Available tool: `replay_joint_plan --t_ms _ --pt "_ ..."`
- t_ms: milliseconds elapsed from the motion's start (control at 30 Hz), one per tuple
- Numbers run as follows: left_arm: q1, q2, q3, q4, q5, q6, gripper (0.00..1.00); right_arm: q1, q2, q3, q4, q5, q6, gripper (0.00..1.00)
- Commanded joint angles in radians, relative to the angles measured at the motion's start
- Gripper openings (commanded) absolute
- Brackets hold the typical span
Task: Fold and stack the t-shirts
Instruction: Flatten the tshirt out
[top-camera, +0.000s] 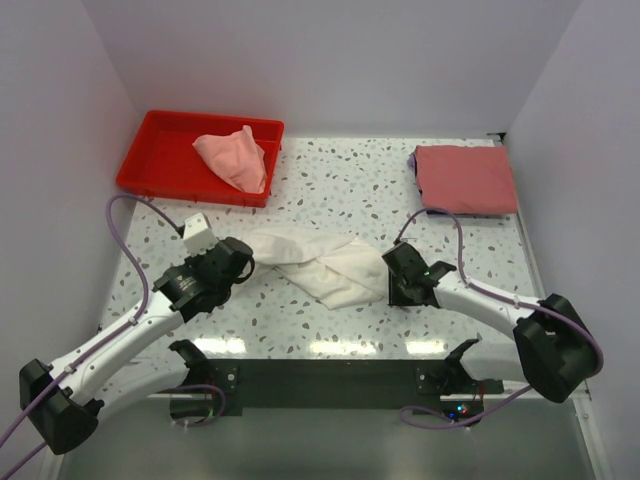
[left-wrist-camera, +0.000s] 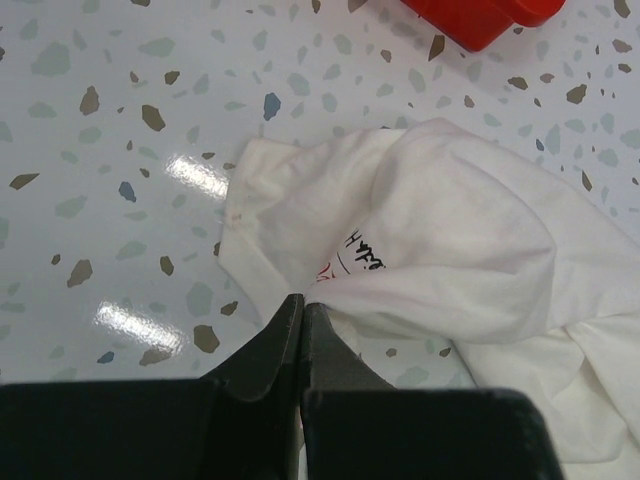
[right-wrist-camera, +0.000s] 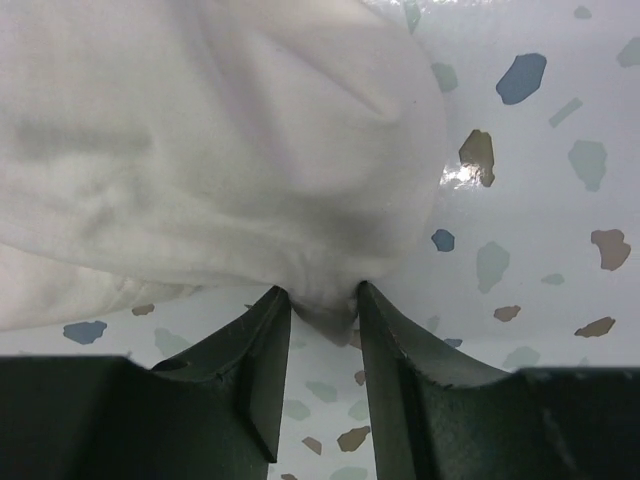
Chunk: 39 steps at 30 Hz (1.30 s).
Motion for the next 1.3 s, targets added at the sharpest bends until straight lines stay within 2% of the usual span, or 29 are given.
replay_joint_plan --t_ms 0,167,200,267,500,700,867,1033,1133,1267 --pt "0.009 -0.002 0.000 0.004 -0.065 -0.030 0.00 0.005 0.029 0.030 0.020 0.062 0.013 0.35" --pt "0.009 -0.003 0.000 0.016 -0.071 -0.022 0.00 0.006 -0.006 0.045 -0.006 0.090 -0.018 0.20" --pt "0.009 -0.003 0.000 0.019 -0.074 -0.020 0.00 0.006 -0.015 0.050 -0.010 0.094 -0.021 0.11" --pt "0.009 -0.006 0.010 0.028 -0.077 -0.013 0.00 0.005 -0.052 0.058 -0.027 0.114 -0.027 0.01" --pt "0.010 -0.055 0.090 0.062 -0.157 0.032 0.00 0.005 -0.182 0.212 -0.096 0.214 -0.074 0.00" --pt "0.012 -0.094 0.203 0.229 -0.180 0.176 0.00 0.002 -0.233 0.427 -0.147 0.349 -0.116 0.00" --pt "0.010 -0.141 0.328 0.293 -0.214 0.282 0.00 0.003 -0.286 0.609 -0.191 0.451 -0.147 0.00" --pt "0.010 -0.282 0.380 0.420 -0.185 0.393 0.00 0.003 -0.392 0.706 -0.194 0.427 -0.209 0.00" --pt "0.010 -0.366 0.392 0.529 -0.106 0.462 0.00 0.002 -0.444 0.769 -0.217 0.390 -0.240 0.00" --pt "0.010 -0.413 0.464 0.565 -0.039 0.500 0.00 0.003 -0.512 0.869 -0.240 0.363 -0.263 0.00"
